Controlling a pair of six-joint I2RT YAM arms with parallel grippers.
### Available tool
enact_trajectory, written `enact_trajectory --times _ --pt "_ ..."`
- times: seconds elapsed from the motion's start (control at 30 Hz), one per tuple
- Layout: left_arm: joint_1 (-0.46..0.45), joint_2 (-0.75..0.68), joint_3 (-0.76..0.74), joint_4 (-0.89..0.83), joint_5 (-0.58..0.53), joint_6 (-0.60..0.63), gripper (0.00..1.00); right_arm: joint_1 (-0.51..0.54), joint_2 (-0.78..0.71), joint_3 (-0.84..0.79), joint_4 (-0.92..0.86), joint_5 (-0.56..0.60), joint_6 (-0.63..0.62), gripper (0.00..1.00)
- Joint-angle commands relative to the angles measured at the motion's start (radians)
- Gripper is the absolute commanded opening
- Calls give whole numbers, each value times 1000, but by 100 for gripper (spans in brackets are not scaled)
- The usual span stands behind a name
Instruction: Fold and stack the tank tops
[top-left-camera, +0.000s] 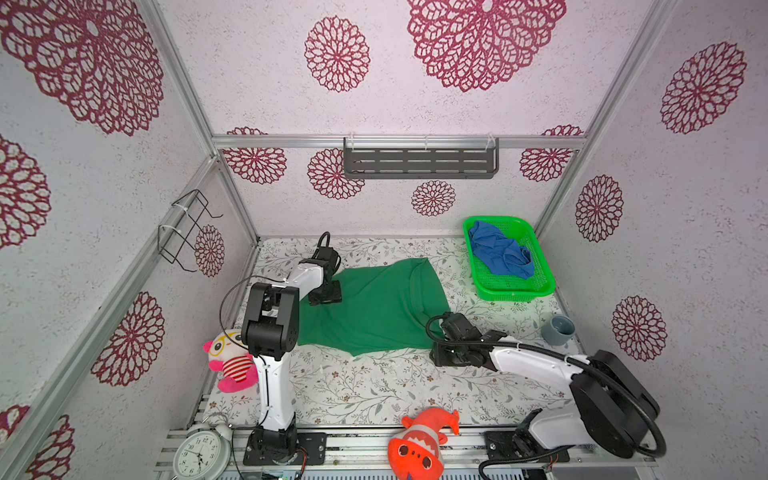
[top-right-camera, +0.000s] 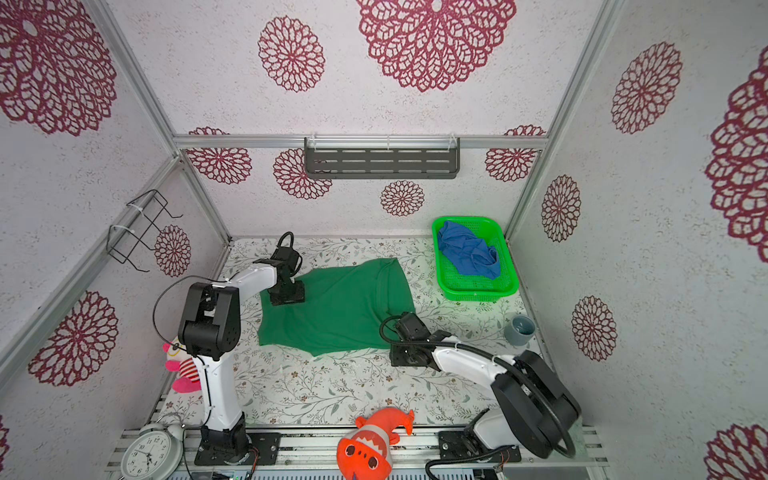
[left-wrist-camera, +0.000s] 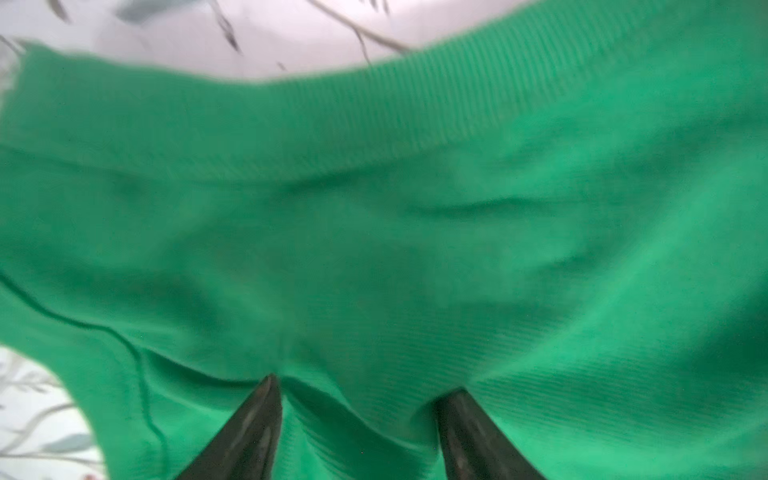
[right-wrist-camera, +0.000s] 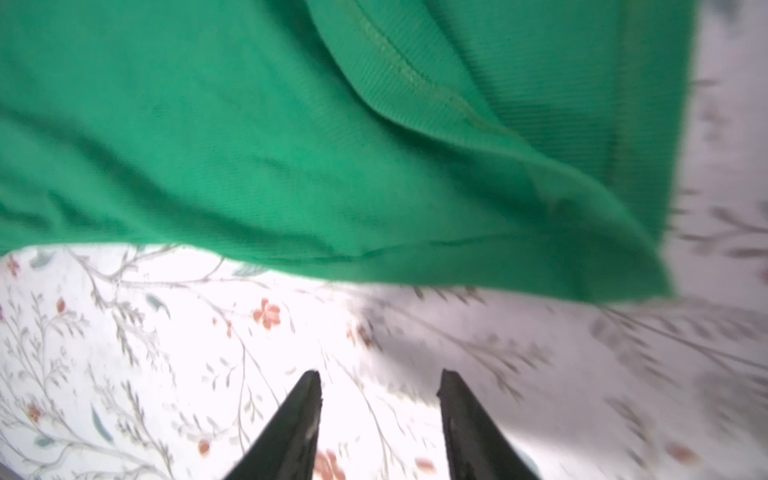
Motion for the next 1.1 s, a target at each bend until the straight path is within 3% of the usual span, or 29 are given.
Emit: enact_trajectory --times 0.0,0.17,0.33,0.53,0.67,1.07 --pt "26 -26 62 -102 -59 110 63 -7 -73 107 -193 186 -48 68" --pt "-9 -156 12 -120 -67 63 65 -18 3 222 -194 309 -140 85" --pt "-122 -356 -242 44 52 -112 65 -20 204 394 -151 329 -227 99" --pt "-242 -454 -484 222 113 -311 64 -42 442 602 -134 328 -301 99" --pt "-313 -460 -571 249 66 -372 64 -63 558 694 -130 318 -316 99" --pt "-291 -497 -733 246 24 -401 65 -64 690 789 -156 302 -327 99"
